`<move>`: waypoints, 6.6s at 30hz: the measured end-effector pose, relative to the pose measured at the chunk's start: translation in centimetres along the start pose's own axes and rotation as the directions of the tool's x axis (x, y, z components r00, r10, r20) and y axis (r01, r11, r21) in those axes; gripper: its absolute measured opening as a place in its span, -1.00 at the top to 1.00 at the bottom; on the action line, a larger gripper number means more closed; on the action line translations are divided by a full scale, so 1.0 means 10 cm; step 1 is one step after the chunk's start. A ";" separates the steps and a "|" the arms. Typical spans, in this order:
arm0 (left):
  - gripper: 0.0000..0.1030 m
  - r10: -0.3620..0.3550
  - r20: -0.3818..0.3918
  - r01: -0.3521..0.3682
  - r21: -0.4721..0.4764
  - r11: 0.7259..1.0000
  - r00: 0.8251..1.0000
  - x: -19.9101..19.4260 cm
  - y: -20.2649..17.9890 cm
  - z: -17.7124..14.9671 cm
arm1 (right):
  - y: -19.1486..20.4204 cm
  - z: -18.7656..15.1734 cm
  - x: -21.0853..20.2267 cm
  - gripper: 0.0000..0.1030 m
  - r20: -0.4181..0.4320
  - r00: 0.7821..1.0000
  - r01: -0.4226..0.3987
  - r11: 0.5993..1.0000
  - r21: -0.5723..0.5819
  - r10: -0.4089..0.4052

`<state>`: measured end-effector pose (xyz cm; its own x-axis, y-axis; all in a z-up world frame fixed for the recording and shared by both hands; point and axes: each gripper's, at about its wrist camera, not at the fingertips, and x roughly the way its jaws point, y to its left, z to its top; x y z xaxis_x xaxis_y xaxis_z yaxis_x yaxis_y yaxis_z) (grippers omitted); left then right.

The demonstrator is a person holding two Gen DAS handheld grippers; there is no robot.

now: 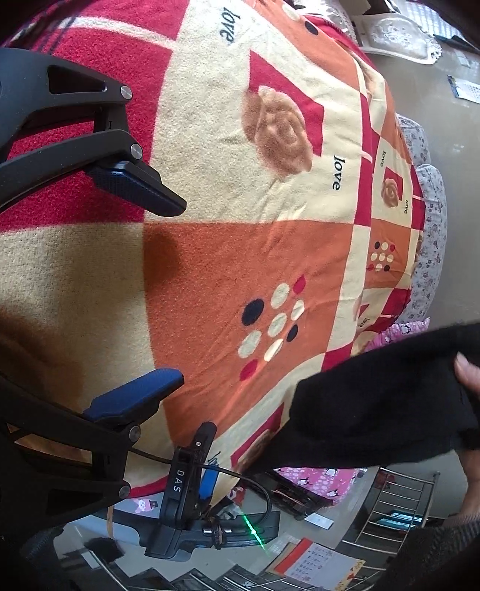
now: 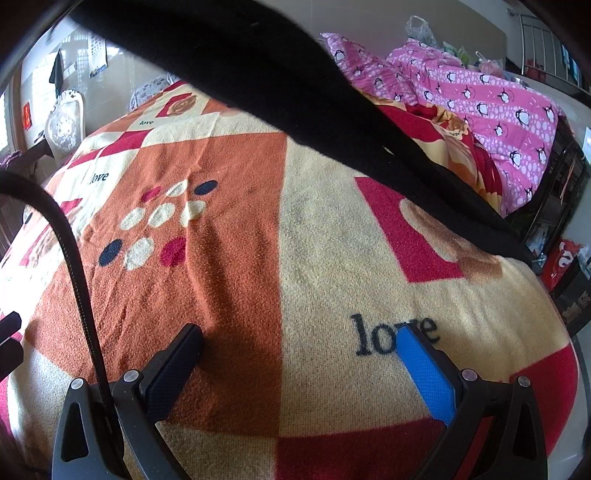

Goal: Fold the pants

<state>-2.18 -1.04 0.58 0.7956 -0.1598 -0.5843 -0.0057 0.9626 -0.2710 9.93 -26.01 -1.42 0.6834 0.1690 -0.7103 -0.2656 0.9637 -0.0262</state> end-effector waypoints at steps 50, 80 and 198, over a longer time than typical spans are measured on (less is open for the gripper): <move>-0.64 -0.048 -0.031 0.046 -0.077 0.996 0.998 0.10 0.23 0.07 | 0.03 0.01 0.02 -1.00 0.001 1.000 -0.001 1.000 0.000 0.001; -0.64 0.031 0.151 0.012 -0.277 0.961 0.988 -0.42 0.75 0.13 | 0.01 0.01 0.00 -1.00 -0.001 1.000 0.000 1.000 0.001 0.000; 0.66 0.214 0.037 -0.193 -0.308 0.932 0.976 -0.26 0.89 -0.11 | 0.91 0.50 0.19 0.14 -0.065 0.934 -0.277 0.601 -0.750 0.350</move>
<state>-4.98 7.73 -1.11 0.7977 0.0580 -0.6002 -0.3453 0.8600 -0.3758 12.21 -15.86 0.49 0.5013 0.4822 -0.7185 -0.8590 0.3775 -0.3460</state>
